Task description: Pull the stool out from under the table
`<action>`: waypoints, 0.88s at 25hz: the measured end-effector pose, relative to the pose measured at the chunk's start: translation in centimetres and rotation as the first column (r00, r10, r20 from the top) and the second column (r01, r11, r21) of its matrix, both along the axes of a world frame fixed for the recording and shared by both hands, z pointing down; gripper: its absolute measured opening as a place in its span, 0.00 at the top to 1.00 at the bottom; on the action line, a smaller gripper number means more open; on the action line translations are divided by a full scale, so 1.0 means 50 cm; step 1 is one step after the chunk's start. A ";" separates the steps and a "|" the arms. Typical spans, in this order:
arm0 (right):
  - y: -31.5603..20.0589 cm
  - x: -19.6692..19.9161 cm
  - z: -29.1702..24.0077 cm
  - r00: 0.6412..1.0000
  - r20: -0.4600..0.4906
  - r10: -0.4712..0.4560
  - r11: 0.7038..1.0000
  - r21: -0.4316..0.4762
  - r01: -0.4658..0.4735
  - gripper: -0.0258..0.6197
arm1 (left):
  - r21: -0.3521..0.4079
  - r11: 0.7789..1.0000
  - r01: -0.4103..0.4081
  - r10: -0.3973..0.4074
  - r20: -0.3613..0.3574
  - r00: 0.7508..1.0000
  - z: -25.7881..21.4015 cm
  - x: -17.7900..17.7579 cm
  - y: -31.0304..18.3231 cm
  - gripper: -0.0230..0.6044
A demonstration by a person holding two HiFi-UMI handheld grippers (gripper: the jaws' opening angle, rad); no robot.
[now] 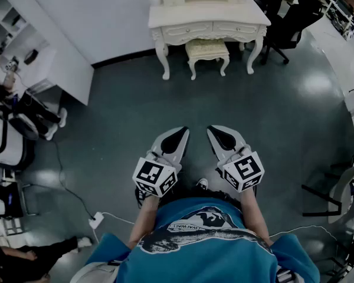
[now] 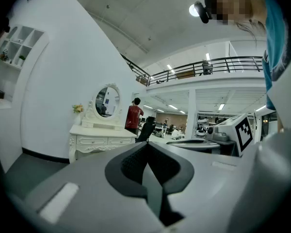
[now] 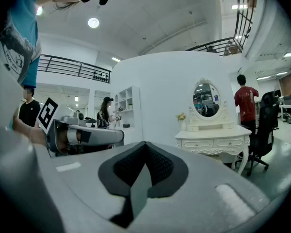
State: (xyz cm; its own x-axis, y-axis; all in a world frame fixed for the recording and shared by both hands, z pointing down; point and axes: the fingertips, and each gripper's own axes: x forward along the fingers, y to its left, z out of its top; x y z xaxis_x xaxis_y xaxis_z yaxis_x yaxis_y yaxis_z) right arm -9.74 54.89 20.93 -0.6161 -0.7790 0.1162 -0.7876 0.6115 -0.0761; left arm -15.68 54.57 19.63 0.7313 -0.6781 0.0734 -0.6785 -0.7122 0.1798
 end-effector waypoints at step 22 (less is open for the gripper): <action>0.000 0.010 0.029 0.994 0.112 0.015 0.998 -0.059 -0.009 0.96 | -0.039 0.999 0.006 -0.005 0.022 1.000 0.021 -0.004 0.020 0.94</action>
